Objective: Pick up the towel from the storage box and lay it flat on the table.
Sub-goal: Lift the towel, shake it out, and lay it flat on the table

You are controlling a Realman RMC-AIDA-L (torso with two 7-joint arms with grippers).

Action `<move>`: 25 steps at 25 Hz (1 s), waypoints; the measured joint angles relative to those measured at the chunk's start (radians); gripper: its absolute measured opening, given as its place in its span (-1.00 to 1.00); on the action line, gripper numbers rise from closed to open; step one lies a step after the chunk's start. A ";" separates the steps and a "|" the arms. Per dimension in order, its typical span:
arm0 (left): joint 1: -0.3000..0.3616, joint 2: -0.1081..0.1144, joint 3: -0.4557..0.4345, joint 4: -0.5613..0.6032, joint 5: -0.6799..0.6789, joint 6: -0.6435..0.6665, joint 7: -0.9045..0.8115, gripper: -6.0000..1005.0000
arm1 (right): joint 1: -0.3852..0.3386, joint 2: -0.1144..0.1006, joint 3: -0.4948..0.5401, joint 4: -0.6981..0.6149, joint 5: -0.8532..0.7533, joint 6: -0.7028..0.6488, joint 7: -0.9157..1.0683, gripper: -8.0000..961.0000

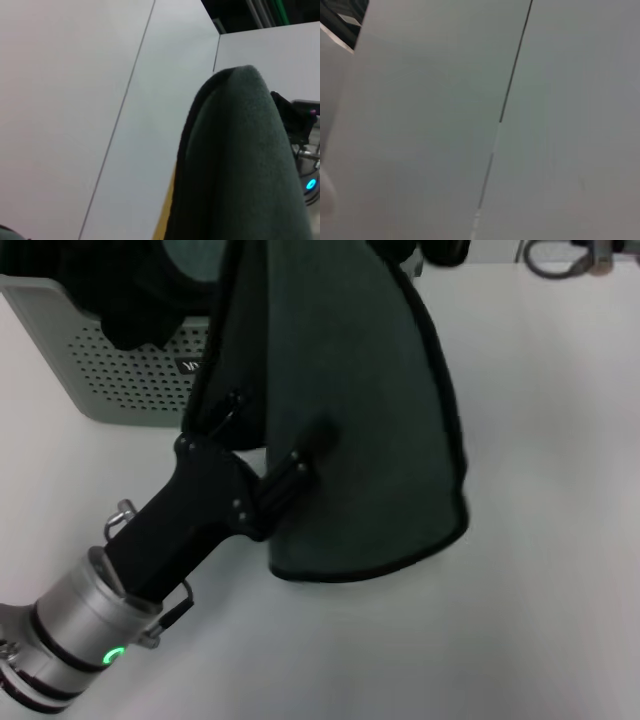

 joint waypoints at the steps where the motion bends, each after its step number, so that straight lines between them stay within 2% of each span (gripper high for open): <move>1: -0.002 0.000 0.004 0.005 0.001 -0.004 0.007 0.36 | 0.019 -0.002 0.001 0.034 -0.002 0.020 -0.001 -0.98; 6: -0.002 0.000 0.007 0.012 -0.011 -0.009 0.035 0.36 | 0.046 -0.014 0.028 0.103 -0.007 0.071 -0.010 -0.98; 12: 0.010 0.000 0.007 0.011 -0.042 -0.036 0.039 0.36 | 0.029 -0.025 0.052 0.077 -0.009 0.098 -0.008 -0.98; 17: 0.024 0.000 0.006 0.001 -0.037 -0.039 0.039 0.36 | 0.026 -0.038 0.112 0.071 -0.009 0.156 -0.001 -0.98; 25: 0.071 0.005 -0.008 -0.003 -0.045 0.055 0.084 0.36 | 0.044 -0.090 0.116 0.065 -0.026 0.192 0.022 -0.98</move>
